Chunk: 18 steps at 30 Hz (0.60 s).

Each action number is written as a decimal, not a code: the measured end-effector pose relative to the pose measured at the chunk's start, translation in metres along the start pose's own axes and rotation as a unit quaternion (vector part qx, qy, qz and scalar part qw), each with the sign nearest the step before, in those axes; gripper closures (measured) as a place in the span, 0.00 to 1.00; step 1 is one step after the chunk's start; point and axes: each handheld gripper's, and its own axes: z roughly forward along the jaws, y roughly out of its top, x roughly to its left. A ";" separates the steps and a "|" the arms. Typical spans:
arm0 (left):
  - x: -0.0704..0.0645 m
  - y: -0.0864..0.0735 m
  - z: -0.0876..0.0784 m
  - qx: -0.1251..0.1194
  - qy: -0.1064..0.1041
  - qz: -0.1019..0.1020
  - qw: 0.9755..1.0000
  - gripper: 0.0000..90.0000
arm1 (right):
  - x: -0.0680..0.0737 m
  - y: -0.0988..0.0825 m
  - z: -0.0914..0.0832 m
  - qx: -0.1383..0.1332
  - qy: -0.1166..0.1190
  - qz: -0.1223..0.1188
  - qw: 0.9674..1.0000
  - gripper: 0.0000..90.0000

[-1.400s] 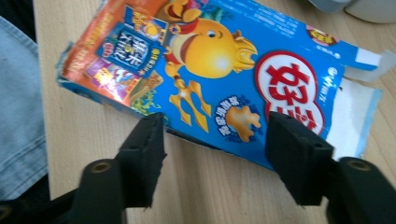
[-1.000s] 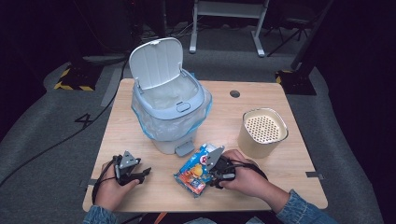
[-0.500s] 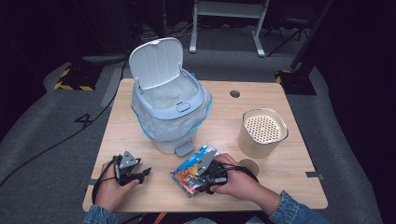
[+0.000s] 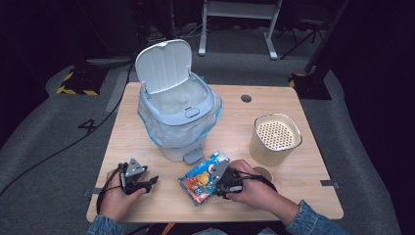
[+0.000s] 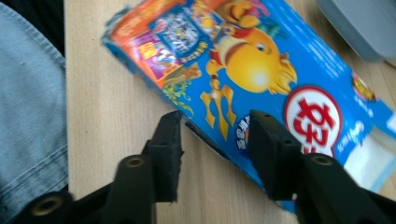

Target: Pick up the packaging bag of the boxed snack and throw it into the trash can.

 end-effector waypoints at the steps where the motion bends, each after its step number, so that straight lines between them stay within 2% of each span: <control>1: 0.000 0.000 0.000 0.000 0.000 0.000 1.000 0.46 | 0.001 0.001 0.000 0.002 0.001 -0.003 1.000 0.66; 7: 0.000 0.000 0.000 0.000 0.000 0.000 1.000 0.46 | 0.008 0.012 0.006 -0.005 0.021 -0.021 1.000 0.74; 8: 0.000 0.000 0.000 0.000 0.000 0.000 1.000 0.46 | 0.008 0.015 0.007 -0.013 0.029 -0.025 0.999 0.76; 10: 0.000 0.000 0.000 0.000 0.000 0.001 1.000 0.46 | 0.010 0.019 0.008 -0.038 0.054 -0.012 0.998 0.75; 12: 0.000 0.000 0.000 0.000 0.000 0.000 1.000 0.46 | 0.011 0.021 0.009 -0.055 0.066 -0.007 0.996 0.70; 14: 0.000 0.000 0.000 0.001 -0.001 0.001 1.000 0.45 | 0.010 0.020 0.005 -0.053 0.060 -0.009 0.997 0.68; 18: 0.000 0.000 0.000 0.001 -0.002 0.000 1.000 0.45 | 0.003 0.007 -0.009 -0.037 0.026 -0.002 0.999 0.65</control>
